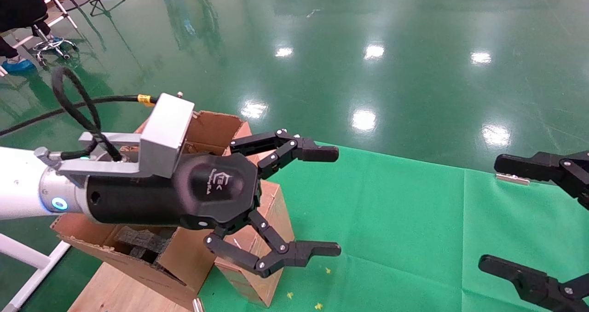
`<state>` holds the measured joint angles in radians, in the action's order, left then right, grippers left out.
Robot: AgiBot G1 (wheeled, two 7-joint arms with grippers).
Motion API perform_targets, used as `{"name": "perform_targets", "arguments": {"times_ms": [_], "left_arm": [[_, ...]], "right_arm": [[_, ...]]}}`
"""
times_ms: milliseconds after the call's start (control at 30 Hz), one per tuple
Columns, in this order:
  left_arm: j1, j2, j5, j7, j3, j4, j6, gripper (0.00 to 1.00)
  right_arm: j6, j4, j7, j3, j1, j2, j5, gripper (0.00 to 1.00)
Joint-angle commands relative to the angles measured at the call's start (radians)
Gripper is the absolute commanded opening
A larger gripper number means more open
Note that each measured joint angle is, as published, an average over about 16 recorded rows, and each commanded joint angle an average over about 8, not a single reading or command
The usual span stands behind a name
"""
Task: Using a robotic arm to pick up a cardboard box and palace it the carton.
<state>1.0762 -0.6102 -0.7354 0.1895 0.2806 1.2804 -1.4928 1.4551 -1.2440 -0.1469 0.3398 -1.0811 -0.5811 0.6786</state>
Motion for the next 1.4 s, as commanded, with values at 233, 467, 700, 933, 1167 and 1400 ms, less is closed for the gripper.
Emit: {"name": "perform_targets", "arguments": {"times_ms": [233, 467, 700, 933, 1167, 1400], "left_arm": [[0.0, 0.0, 0.0, 0.0, 0.0, 0.0, 0.0, 1.0], [0.0, 0.0, 0.0, 0.0, 0.0, 0.0, 0.0, 1.0], [0.001, 0.025, -0.028, 0.006, -0.003, 0.005, 0.024, 1.0], [0.041, 0.068, -0.124, 0.043, 0.022, 0.045, 0.045, 1.0], [0.069, 0.074, -0.162, 0.047, 0.036, 0.057, 0.038, 1.0], [0.109, 0.085, -0.253, 0.08, 0.054, 0.057, 0.082, 1.0]], "right_arm": [[0.0, 0.0, 0.0, 0.0, 0.0, 0.0, 0.0, 1.0], [0.0, 0.0, 0.0, 0.0, 0.0, 0.0, 0.0, 0.92], [0.0, 0.0, 0.0, 0.0, 0.0, 0.0, 0.0, 0.05], [0.0, 0.0, 0.0, 0.0, 0.0, 0.0, 0.0, 0.0], [0.0, 0.0, 0.0, 0.0, 0.0, 0.0, 0.0, 0.0], [0.0, 0.0, 0.0, 0.0, 0.0, 0.0, 0.0, 0.0]]}}
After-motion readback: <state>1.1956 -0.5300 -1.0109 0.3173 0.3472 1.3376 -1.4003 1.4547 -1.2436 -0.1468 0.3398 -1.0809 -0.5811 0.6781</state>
